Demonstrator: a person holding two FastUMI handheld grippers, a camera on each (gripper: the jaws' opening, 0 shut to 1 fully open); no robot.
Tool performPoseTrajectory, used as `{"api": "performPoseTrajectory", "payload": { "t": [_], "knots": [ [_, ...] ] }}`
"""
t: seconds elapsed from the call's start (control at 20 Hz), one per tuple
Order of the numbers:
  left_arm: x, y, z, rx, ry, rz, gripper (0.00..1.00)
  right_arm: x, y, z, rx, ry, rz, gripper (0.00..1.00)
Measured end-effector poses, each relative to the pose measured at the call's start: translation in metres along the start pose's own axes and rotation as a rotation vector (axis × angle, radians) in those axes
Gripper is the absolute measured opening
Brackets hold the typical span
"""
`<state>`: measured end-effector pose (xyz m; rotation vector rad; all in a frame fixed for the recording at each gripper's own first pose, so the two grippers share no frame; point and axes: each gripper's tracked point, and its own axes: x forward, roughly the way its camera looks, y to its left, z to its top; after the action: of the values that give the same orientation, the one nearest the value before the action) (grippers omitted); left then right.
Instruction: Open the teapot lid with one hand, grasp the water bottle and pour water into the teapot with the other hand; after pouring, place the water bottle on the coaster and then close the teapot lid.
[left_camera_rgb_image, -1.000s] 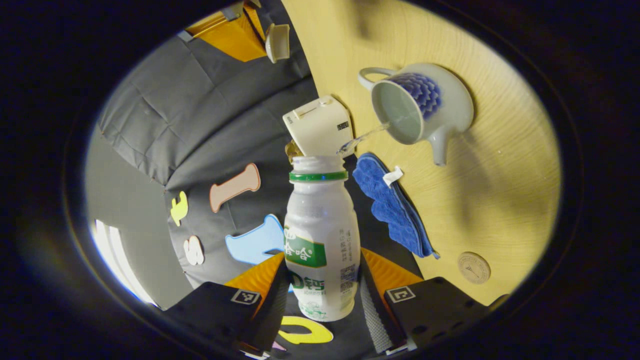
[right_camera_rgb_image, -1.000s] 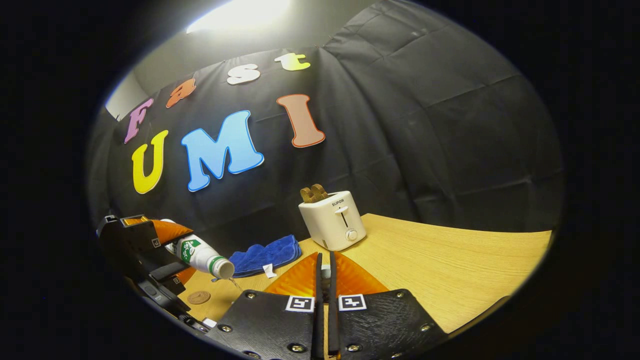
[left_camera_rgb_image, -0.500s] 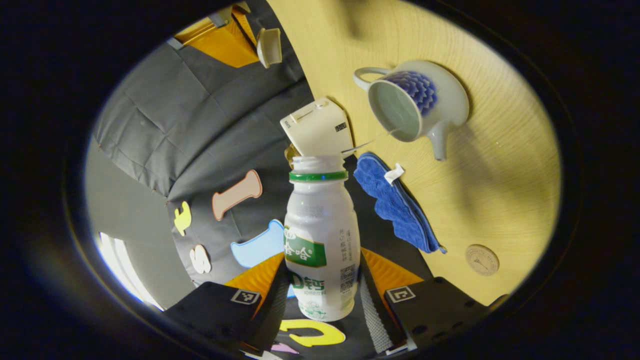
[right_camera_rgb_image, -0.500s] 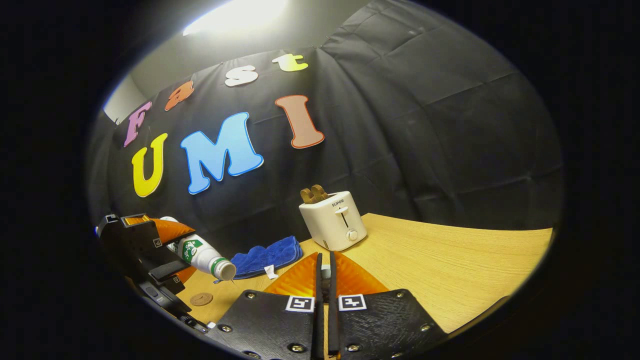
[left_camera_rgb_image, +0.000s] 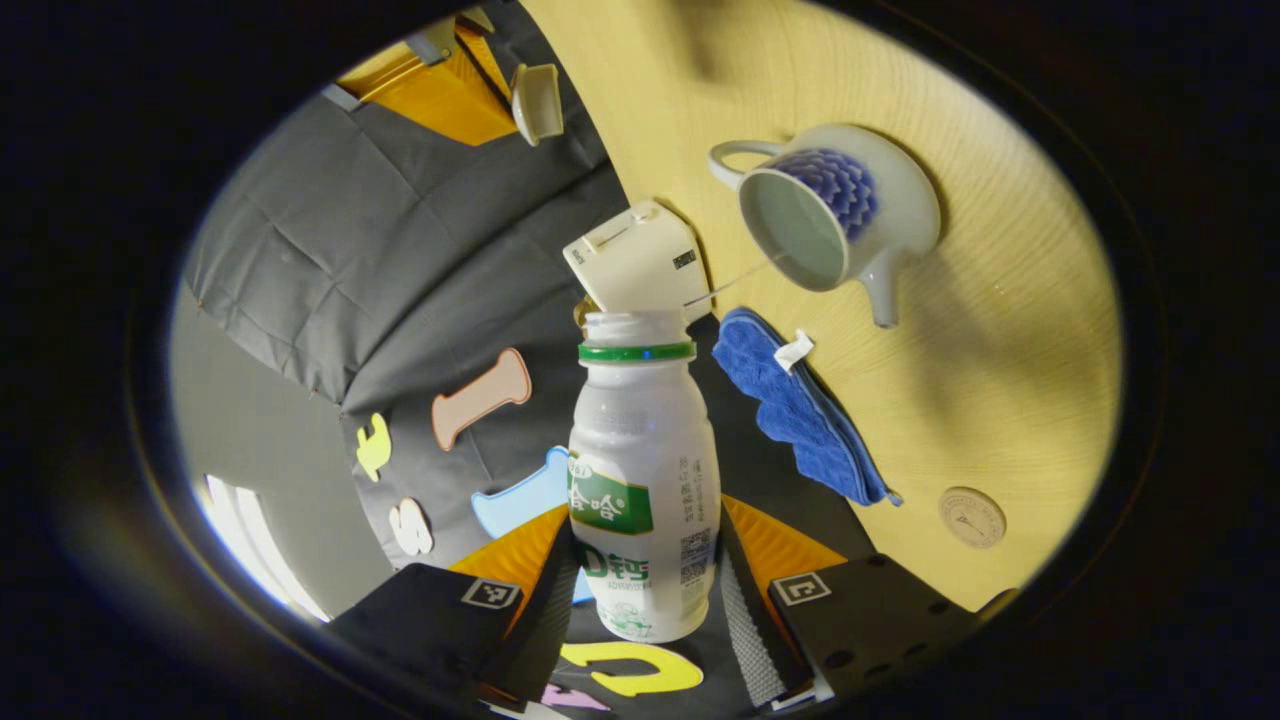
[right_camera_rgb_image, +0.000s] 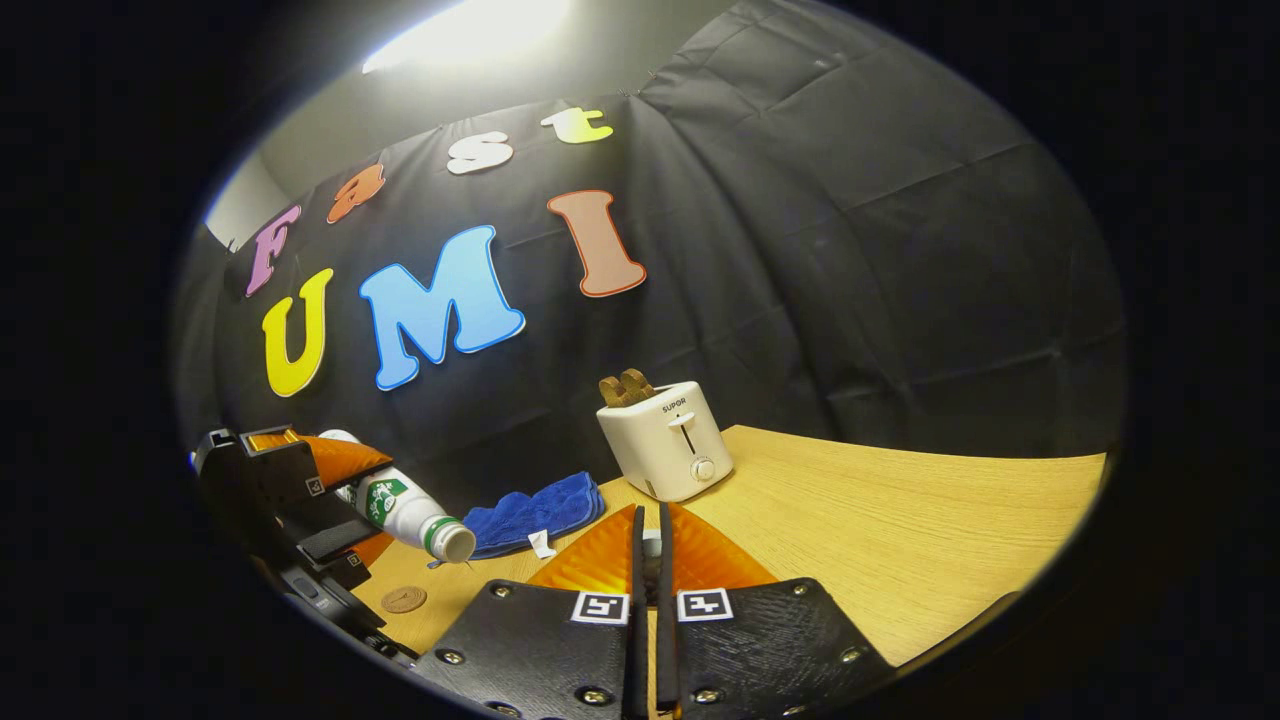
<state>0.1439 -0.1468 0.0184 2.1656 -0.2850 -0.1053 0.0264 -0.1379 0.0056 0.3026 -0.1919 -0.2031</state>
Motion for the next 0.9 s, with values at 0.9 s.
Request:
{"api": "performPoseTrajectory", "payload": {
  "t": [0.9],
  "knots": [
    [-0.034, -0.073, -0.042, -1.141, 0.099, -0.080, 0.80, 0.002, 0.015, -0.007, 0.030, 0.021, 0.061, 0.03]
  ]
}}
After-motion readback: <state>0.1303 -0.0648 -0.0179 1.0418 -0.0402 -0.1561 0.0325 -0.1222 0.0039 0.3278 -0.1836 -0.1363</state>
